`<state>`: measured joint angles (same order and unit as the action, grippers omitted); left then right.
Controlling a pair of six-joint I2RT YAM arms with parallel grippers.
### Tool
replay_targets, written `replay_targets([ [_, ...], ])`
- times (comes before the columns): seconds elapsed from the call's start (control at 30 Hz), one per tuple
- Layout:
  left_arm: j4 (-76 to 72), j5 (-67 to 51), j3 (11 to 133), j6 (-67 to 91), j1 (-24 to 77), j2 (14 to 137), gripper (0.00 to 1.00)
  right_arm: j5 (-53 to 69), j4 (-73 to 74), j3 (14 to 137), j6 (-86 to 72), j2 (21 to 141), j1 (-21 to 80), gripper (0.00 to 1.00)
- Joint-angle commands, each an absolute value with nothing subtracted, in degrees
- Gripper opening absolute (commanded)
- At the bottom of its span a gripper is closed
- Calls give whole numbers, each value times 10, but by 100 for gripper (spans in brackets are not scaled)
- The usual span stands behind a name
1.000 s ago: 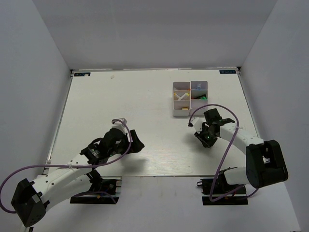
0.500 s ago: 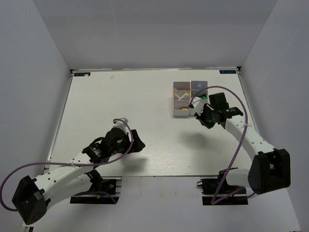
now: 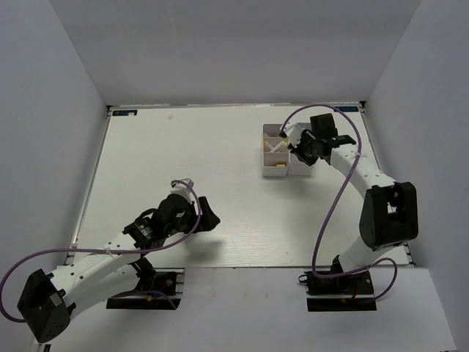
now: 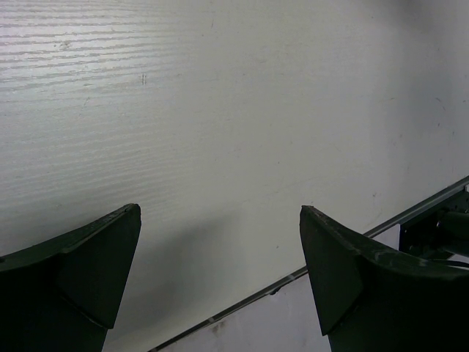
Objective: Sort the stationery into containers
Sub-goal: Place the stationery into the container
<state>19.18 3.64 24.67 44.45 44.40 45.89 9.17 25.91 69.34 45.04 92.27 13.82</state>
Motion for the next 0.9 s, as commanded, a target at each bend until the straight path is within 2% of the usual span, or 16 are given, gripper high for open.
replay_targets([
  [0.0,197,40,238,448,446,449,99,95,238,730,474,927,134,0],
  [0.03,197,40,238,448,446,449,99,94,237,732,477,932,134,0],
  [0.17,197,40,238,448,446,449,99,90,240,737,485,955,134,13],
  [0.3,197,40,244,448,446,454,99,91,246,744,490,965,134,17],
  [0.37,197,40,244,448,446,460,99,94,246,742,491,966,129,23],
  [0.43,197,40,244,448,446,460,99,90,247,738,493,967,131,43],
  [0.53,192,40,250,448,446,465,99,87,243,737,490,965,127,60],
  [0.63,192,40,250,448,446,465,99,85,243,736,490,956,128,64],
  [0.87,192,40,250,443,446,465,99,101,250,725,430,881,127,62],
])
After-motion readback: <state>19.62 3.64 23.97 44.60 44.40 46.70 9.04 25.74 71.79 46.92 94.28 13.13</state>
